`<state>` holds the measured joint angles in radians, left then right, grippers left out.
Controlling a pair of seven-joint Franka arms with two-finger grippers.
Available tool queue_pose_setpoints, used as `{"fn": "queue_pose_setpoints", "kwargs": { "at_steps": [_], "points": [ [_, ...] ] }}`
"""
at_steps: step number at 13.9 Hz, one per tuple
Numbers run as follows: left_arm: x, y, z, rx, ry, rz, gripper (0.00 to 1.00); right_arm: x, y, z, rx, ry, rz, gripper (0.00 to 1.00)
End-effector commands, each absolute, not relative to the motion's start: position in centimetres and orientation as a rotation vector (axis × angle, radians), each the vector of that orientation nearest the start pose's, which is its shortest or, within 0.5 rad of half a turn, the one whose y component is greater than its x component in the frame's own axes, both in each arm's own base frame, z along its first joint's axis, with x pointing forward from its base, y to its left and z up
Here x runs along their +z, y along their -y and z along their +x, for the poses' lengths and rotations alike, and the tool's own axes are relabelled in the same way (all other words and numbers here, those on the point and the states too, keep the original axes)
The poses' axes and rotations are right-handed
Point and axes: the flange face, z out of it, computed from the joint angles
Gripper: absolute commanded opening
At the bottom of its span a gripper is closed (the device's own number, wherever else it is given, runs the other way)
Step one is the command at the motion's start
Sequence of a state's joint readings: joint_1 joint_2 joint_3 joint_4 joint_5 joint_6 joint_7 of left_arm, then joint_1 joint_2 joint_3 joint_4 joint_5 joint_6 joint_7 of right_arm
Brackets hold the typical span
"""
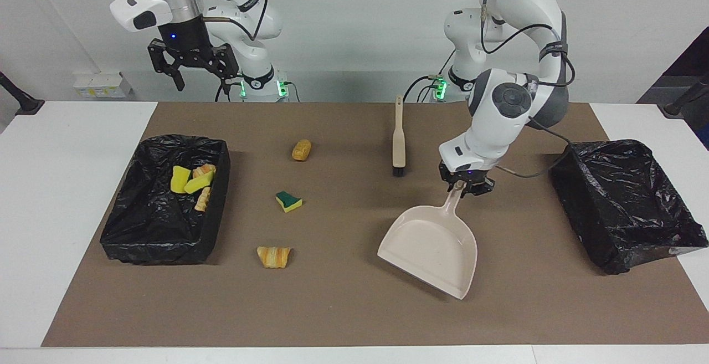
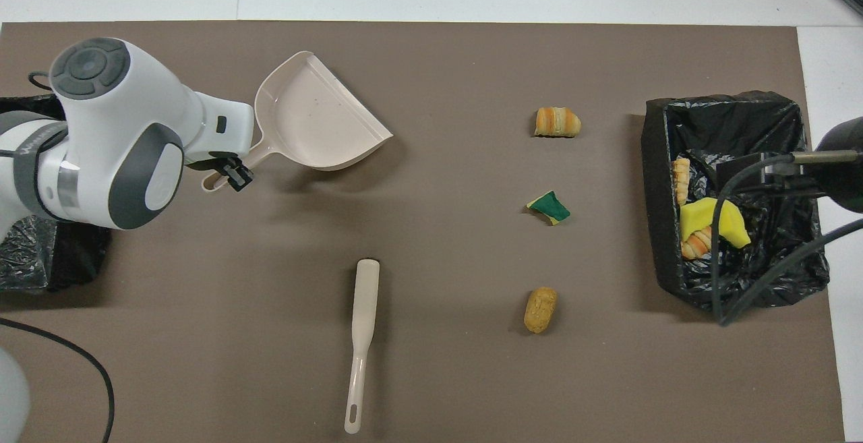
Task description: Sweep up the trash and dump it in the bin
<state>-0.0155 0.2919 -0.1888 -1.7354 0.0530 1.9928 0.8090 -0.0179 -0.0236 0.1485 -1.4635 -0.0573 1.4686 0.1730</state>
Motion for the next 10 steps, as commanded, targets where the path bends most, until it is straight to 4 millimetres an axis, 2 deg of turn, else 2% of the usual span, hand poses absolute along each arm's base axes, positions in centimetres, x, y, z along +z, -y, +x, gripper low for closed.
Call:
{"fn": "queue_pose_setpoints", "kwargs": {
  "at_steps": [1,3,5,6,8,10],
  "points": [
    [41.6,7.6,62.8,0.022,-1.817,-2.564,0.00,67.6,-6.5,53.2,-0.042,-0.064,-3.194,1.00],
    [41.6,4.8,63.0,0.028,-2.049,-2.370,0.00,67.2,-8.3,52.8,-0.022,-0.102,-3.179,1.00],
    [41.3,2.5,62.5,0.056,-2.156,-2.274,0.00,66.7,-11.4,52.3,-0.015,-0.152,-3.164,1.00],
    [41.2,2.3,62.3,0.068,-2.214,-2.220,0.00,66.4,-12.7,52.3,-0.034,-0.168,-3.157,1.00],
    [40.7,1.4,61.5,0.100,-2.254,-2.179,0.00,65.2,-16.4,51.9,-0.056,-0.197,-3.147,1.00],
    [40.4,1.0,61.0,0.154,-2.318,-2.015,0.00,63.8,-22.2,49.9,-0.039,-0.283,-3.142,1.00]
  ]
}}
